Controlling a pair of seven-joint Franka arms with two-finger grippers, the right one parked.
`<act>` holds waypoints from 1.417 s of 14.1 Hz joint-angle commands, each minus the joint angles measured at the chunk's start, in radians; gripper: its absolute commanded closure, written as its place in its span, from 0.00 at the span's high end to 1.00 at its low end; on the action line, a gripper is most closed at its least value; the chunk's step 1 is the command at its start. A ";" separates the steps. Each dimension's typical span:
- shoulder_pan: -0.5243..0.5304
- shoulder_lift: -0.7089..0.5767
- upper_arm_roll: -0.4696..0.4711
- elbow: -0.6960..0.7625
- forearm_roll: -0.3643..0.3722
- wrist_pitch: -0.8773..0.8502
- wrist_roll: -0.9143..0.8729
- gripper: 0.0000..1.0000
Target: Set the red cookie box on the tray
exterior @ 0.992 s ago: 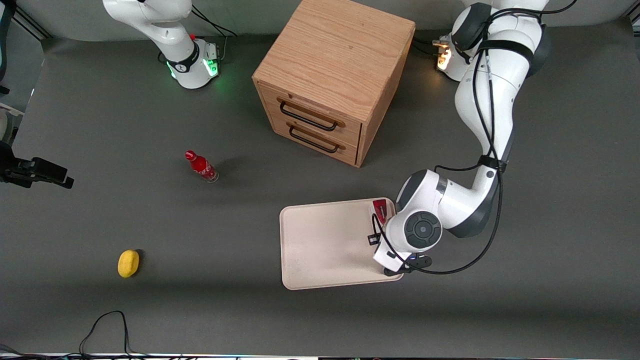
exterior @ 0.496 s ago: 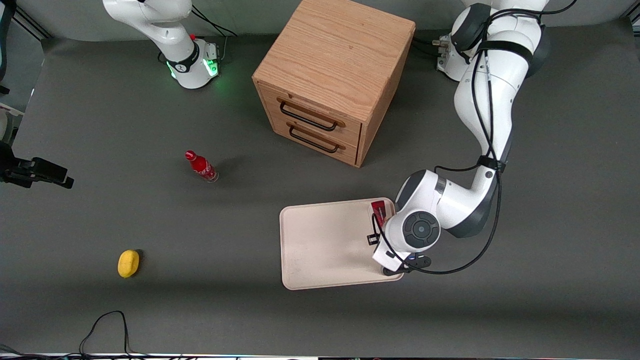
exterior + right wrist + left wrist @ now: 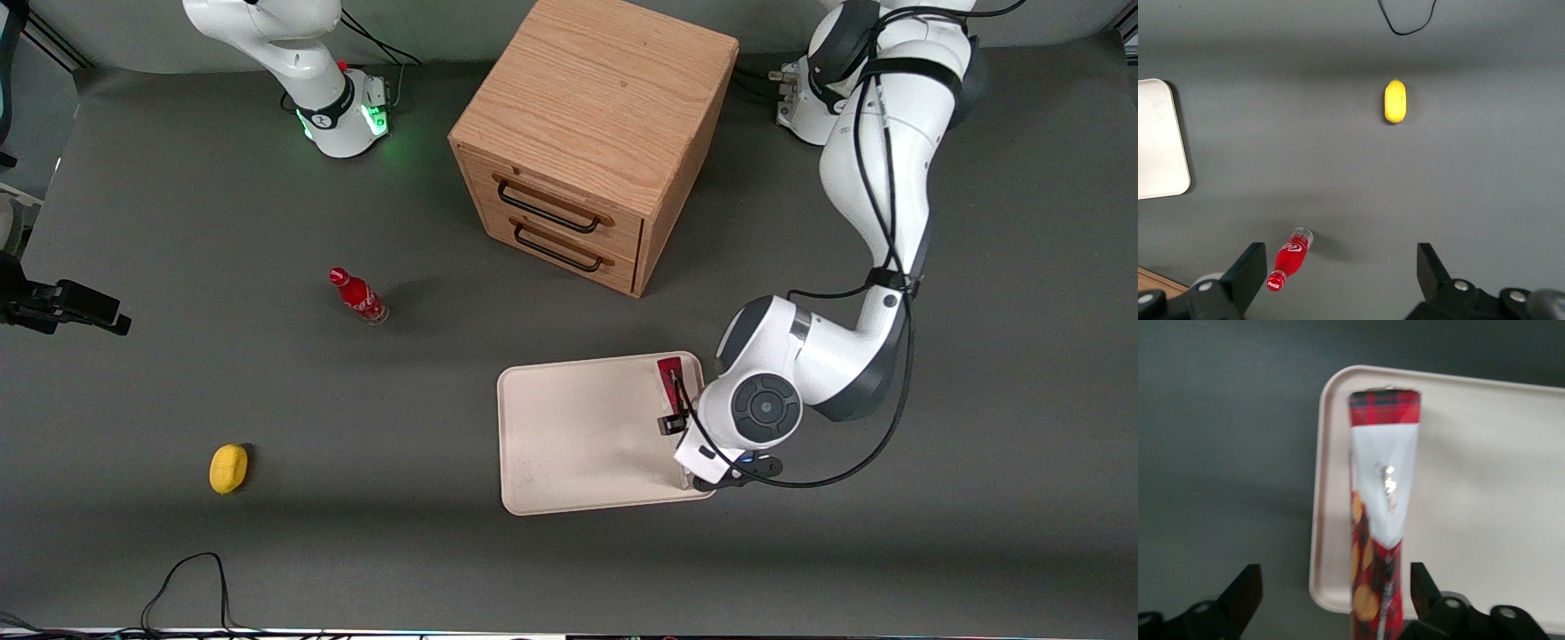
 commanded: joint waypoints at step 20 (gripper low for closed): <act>0.158 -0.943 0.385 -0.699 -0.098 -0.172 0.535 1.00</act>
